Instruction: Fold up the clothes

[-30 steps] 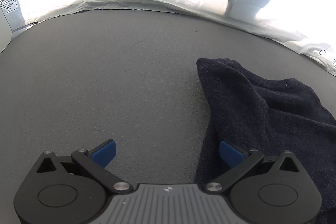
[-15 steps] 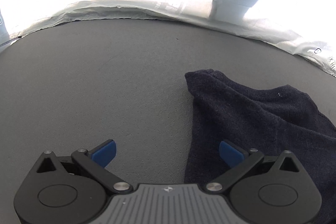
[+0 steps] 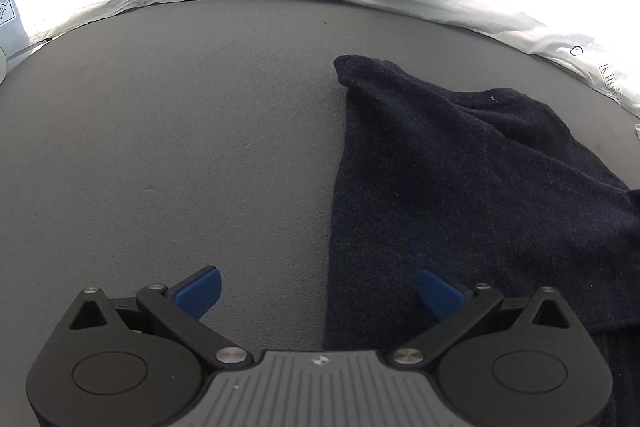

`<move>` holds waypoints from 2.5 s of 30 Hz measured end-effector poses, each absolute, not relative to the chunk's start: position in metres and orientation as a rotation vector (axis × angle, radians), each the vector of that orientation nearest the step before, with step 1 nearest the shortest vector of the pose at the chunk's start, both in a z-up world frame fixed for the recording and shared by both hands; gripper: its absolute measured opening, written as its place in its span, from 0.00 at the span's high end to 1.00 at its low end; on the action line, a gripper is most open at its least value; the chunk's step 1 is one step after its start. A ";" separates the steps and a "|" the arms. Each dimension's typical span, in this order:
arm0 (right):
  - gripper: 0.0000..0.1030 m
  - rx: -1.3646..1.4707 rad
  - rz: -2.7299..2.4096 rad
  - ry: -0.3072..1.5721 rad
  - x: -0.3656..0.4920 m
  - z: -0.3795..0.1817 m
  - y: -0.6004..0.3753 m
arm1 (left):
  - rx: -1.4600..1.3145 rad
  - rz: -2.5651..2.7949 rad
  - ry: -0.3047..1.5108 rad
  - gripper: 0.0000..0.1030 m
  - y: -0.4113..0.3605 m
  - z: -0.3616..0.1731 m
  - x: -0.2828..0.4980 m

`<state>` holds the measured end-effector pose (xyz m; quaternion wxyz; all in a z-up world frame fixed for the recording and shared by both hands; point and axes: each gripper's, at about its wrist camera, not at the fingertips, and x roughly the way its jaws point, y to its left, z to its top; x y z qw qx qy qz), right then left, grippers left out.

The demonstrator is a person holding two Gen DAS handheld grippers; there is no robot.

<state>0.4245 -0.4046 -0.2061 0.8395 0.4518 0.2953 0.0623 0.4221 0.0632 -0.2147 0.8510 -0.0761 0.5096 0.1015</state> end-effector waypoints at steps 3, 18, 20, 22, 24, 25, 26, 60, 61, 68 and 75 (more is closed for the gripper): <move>0.89 1.066 0.243 0.632 0.410 -0.210 -0.387 | -0.151 0.217 1.100 0.00 0.057 -0.215 0.400; 0.89 1.126 0.529 0.884 0.354 -0.219 -0.291 | -0.059 0.133 1.136 0.00 0.032 -0.211 0.312; 0.89 1.114 0.543 0.900 0.348 -0.219 -0.284 | -0.042 0.136 1.150 0.00 0.030 -0.216 0.303; 0.89 1.092 0.550 0.920 0.342 -0.219 -0.278 | -0.046 0.142 1.164 0.00 0.031 -0.219 0.297; 0.89 1.066 0.556 0.948 0.335 -0.221 -0.272 | -0.058 0.148 1.181 0.00 0.033 -0.223 0.292; 0.89 1.056 0.559 0.961 0.331 -0.222 -0.269 | -0.066 0.153 1.193 0.00 0.035 -0.225 0.290; 0.89 1.046 0.561 0.974 0.328 -0.223 -0.266 | -0.075 0.157 1.203 0.00 0.037 -0.227 0.288; 0.79 0.868 0.636 1.191 0.269 -0.244 -0.216 | -0.084 0.077 1.250 0.00 0.045 -0.228 0.258; 0.68 0.880 0.642 1.178 0.268 -0.242 -0.218 | -0.085 0.076 1.250 0.00 0.045 -0.229 0.257; 0.55 0.962 0.655 1.073 0.261 -0.231 -0.238 | -0.086 0.073 1.252 0.00 0.047 -0.230 0.254; 0.76 0.996 0.556 1.117 0.260 -0.250 -0.247 | -0.082 0.062 1.258 0.00 0.049 -0.229 0.253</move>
